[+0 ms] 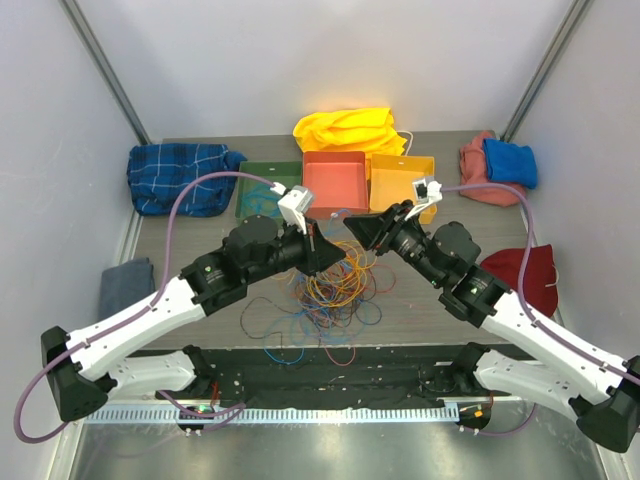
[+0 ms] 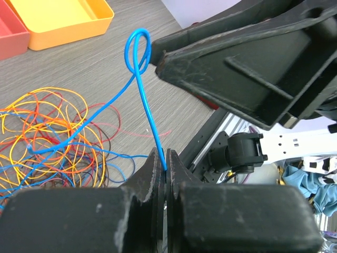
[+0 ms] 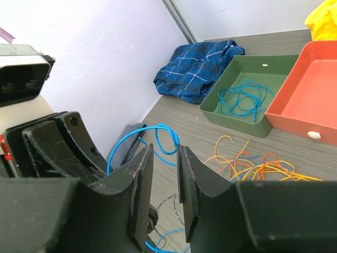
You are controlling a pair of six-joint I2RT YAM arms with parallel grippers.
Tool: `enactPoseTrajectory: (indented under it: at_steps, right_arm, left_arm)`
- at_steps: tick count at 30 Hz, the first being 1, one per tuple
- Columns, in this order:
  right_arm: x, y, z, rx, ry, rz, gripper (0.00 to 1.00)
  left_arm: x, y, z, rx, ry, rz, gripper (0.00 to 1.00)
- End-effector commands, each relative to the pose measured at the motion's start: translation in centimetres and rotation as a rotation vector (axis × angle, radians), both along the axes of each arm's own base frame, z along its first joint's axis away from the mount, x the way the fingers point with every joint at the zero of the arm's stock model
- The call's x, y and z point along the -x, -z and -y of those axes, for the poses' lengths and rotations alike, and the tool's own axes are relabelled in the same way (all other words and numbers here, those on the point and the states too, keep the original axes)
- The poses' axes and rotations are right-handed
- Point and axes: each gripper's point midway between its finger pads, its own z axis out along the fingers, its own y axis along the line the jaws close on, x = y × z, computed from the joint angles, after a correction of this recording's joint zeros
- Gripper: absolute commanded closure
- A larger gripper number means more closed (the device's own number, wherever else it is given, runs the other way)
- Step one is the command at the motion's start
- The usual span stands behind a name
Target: Untangle the cables
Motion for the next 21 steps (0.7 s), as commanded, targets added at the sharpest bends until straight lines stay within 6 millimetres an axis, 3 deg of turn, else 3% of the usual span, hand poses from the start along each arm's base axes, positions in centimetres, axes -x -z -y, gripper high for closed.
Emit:
enactPoseTrajectory:
  at_steps: [1, 12, 16, 21]
  right_arm:
    - [0.11, -1.82, -0.29, -0.057, -0.014, 0.037, 0.67]
    - [-0.13, -1.70, -0.38, -0.055, -0.008, 0.036, 0.68]
    - [-0.24, -2.11, -0.32, -0.066, -0.002, 0.047, 0.77]
    - [-0.48, -2.13, -0.10, -0.076, 0.016, 0.054, 0.80]
  left_arm:
    - [0.40, -2.96, -0.22, 0.070, 0.006, 0.050, 1.00]
    - [0.51, -2.86, -0.21, 0.067, 0.012, 0.053, 1.00]
    - [0.57, -2.64, 0.01, 0.066, 0.020, 0.043, 1.00]
    - [0.75, -2.49, 0.18, 0.067, 0.025, 0.038, 1.00]
